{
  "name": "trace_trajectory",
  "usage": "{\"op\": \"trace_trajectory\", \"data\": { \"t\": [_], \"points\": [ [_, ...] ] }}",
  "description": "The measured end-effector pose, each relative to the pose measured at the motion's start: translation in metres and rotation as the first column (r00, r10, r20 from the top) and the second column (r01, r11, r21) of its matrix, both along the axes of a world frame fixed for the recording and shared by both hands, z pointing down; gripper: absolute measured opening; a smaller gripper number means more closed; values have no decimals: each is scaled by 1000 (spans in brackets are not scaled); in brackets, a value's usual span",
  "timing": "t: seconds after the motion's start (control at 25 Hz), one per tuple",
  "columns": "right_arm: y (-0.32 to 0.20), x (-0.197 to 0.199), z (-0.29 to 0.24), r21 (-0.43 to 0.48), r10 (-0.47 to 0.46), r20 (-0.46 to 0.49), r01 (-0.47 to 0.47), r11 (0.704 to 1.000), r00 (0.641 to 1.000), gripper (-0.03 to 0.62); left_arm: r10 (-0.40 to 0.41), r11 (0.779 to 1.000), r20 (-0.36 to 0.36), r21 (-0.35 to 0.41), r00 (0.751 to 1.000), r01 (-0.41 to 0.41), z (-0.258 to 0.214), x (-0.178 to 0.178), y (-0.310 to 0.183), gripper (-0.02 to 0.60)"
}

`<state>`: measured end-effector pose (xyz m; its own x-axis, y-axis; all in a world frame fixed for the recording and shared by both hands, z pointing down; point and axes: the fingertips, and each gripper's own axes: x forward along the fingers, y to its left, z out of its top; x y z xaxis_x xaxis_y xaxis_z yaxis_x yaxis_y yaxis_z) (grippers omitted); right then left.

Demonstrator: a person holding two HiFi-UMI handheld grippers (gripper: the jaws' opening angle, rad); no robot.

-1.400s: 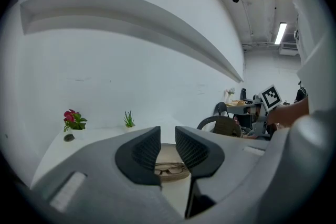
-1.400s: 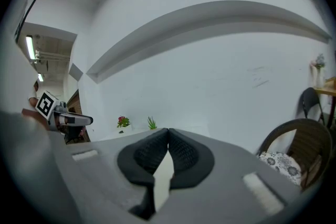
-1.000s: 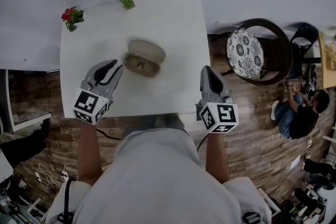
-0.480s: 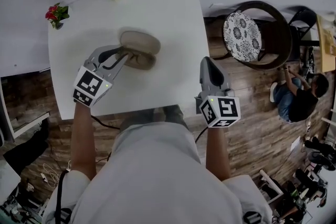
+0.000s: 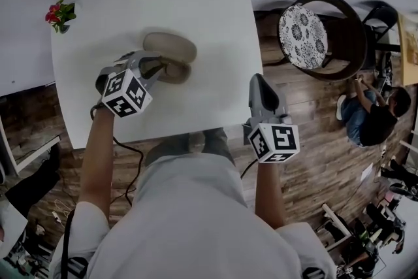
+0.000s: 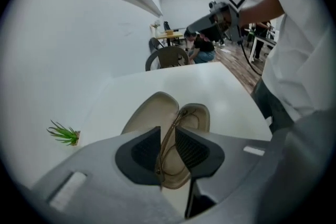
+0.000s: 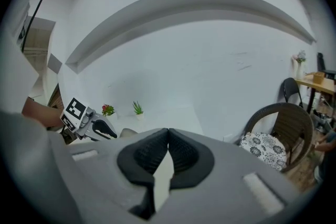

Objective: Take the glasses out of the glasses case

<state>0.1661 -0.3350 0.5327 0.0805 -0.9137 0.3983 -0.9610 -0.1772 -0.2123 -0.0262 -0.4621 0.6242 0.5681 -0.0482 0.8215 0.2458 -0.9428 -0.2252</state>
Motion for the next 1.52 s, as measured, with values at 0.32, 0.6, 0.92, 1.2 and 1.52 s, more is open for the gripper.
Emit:
{"op": "trace_trajectory", "data": {
  "t": [0.32,0.6,0.92,1.2,1.52],
  "points": [
    [1,6,14,-31,5,4,-5,1000,1000,3,111,989,131,85,985,-123,42,6,-5,94],
    [7,11,19,-49,25,1,-24,999,1000,3,168,974,170,122,971,-190,57,11,-5,80],
    [14,11,17,-46,30,11,-29,999,999,3,198,961,191,158,962,-229,61,13,-2,40],
    [16,11,5,-27,26,-8,-26,999,1000,3,175,966,168,163,970,-203,50,10,-4,21],
    [23,6,-7,-1,29,-13,-29,1000,999,3,92,982,90,158,992,-105,24,8,-8,21]
  ]
}}
